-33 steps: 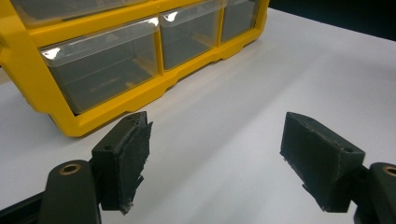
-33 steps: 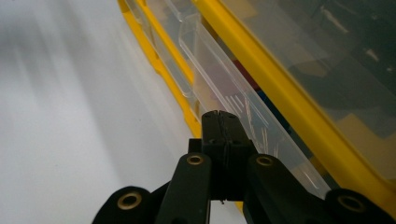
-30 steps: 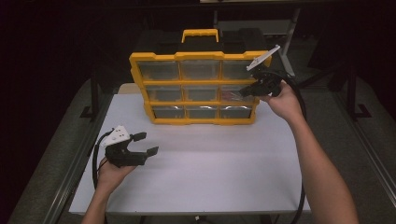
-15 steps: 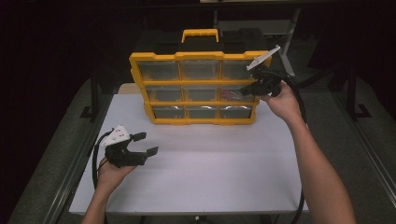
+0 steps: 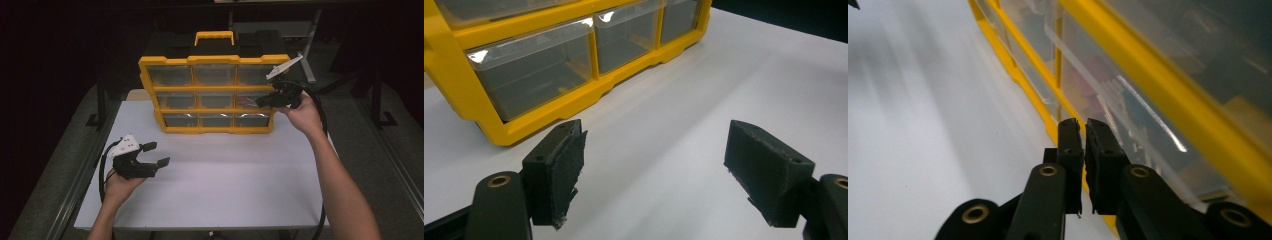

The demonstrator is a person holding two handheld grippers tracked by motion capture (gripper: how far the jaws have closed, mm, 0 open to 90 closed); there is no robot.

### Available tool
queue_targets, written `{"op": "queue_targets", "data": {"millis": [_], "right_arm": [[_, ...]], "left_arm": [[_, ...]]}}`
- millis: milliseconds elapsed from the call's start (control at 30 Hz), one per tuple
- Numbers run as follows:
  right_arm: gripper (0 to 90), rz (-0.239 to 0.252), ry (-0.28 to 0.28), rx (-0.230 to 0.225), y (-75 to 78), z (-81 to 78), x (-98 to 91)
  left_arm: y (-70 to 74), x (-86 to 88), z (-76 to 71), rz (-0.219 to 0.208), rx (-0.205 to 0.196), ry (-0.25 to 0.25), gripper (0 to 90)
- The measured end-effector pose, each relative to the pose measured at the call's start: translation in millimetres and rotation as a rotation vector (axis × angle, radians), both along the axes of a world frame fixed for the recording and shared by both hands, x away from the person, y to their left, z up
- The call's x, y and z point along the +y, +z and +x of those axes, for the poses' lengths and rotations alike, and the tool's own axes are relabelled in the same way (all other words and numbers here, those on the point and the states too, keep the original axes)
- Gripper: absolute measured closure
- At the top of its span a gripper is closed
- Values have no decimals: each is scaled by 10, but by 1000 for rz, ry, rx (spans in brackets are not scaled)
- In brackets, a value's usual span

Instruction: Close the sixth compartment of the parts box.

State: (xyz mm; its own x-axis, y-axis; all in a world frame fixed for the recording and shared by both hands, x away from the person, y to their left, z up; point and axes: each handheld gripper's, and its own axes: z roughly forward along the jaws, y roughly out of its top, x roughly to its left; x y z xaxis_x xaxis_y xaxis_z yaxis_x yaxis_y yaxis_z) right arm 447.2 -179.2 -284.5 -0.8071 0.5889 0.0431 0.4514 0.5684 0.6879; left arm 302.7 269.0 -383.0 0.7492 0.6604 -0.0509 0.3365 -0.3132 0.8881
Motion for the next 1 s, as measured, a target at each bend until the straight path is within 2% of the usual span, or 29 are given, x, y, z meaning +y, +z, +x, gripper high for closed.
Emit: {"op": "queue_targets", "data": {"millis": [300,500,667,833,1000], "right_arm": [[704,56,0,11,-111,-68,-12],[652,73,-1,10,-147,-114,15],[621,76,3,-9,-180,-158,38],[582,94,-6,2,-214,-197,39],[554,102,-13,-8,-266,-254,15]], "left_arm": [[-6,-18,3,6,1,-7,237],[-12,-24,2,13,4,-12,237],[-13,-23,-1,14,3,-13,237],[-14,-18,-2,7,7,-9,237],[-16,-18,-1,9,10,-9,236]]}}
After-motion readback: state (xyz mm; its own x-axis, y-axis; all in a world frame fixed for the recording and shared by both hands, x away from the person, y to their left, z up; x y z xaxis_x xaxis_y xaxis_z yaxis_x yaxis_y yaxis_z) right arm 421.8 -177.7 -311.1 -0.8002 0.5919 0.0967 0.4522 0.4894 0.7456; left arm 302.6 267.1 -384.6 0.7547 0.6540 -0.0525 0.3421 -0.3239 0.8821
